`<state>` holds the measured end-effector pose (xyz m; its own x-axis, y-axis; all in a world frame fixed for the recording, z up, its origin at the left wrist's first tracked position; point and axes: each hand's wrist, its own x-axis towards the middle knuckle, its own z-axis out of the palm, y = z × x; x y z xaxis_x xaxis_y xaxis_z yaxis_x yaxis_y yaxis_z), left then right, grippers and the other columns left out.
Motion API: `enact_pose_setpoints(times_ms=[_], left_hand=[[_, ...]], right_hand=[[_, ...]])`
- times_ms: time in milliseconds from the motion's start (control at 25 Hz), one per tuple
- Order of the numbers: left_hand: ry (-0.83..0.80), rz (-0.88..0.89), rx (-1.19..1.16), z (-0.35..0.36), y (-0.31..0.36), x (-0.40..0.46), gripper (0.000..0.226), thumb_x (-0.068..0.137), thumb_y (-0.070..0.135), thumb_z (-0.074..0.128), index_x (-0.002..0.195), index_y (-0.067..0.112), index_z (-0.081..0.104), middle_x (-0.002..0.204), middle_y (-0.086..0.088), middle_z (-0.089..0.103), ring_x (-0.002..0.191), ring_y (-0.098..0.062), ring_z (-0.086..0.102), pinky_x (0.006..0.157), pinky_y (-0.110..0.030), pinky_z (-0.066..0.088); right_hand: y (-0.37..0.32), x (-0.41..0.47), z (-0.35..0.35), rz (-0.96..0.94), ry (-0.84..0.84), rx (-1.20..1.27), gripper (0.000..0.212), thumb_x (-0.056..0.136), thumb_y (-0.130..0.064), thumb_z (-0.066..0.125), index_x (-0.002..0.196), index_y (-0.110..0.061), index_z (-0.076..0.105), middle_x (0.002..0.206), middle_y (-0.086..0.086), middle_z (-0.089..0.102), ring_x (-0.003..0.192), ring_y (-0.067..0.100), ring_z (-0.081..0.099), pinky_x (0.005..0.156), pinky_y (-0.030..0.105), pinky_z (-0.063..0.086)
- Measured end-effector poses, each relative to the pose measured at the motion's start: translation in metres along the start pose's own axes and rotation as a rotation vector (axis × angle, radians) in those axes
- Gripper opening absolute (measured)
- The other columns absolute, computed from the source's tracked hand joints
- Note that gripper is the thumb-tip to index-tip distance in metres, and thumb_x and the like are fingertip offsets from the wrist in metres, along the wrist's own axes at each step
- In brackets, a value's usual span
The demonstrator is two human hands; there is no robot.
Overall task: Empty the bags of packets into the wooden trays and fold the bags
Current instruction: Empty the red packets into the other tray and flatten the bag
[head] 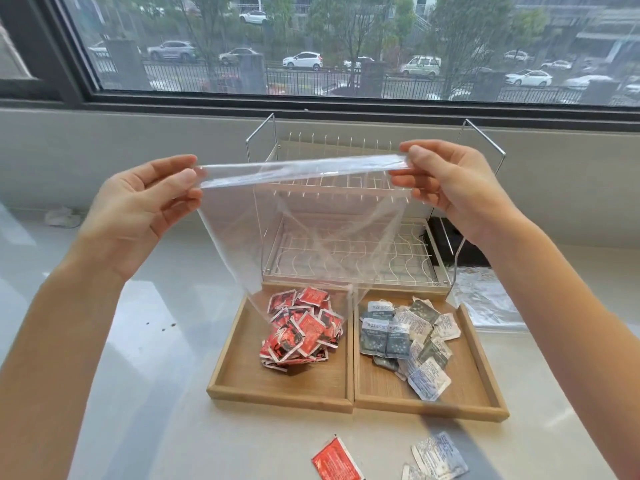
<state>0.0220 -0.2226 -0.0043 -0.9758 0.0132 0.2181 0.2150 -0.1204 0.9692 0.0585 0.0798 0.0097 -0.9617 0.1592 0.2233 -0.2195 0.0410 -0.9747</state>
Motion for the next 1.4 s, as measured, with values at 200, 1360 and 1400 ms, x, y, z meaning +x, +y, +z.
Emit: enact_pose_setpoints(times_ms=[200, 1360, 1400], left_hand=[[-0.023, 0.039, 0.029, 0.003, 0.005, 0.001, 0.019, 0.084, 0.021, 0.055, 0.074, 0.024, 0.07, 0.07, 0.016, 0.073, 0.061, 0.002, 0.065, 0.058, -0.006, 0.049], [-0.154, -0.482, 0.355, 0.042, -0.188, -0.123, 0.014, 0.084, 0.023, 0.059, 0.084, 0.01, 0.057, 0.052, 0.008, 0.067, 0.063, -0.014, 0.063, 0.066, -0.025, 0.047], [-0.162, -0.499, 0.356, 0.042, -0.191, -0.127, 0.012, 0.084, 0.022, 0.059, 0.084, 0.012, 0.053, 0.044, 0.009, 0.064, 0.053, -0.009, 0.061, 0.057, -0.019, 0.044]], right_hand=[[-0.007, 0.0, -0.004, -0.063, 0.024, -0.048, 0.02, 0.093, -0.016, 0.046, 0.087, -0.022, 0.063, 0.073, -0.007, 0.069, 0.065, 0.003, 0.07, 0.051, 0.009, 0.049], [0.173, -0.163, -0.081, 0.582, 0.121, -0.235, 0.017, 0.088, -0.02, 0.055, 0.102, -0.01, 0.058, 0.088, 0.004, 0.068, 0.054, 0.003, 0.06, 0.049, 0.01, 0.042], [0.175, -0.165, -0.078, 0.608, 0.131, -0.233, 0.022, 0.089, -0.024, 0.054, 0.106, -0.011, 0.055, 0.086, 0.004, 0.067, 0.056, 0.005, 0.059, 0.053, 0.014, 0.043]])
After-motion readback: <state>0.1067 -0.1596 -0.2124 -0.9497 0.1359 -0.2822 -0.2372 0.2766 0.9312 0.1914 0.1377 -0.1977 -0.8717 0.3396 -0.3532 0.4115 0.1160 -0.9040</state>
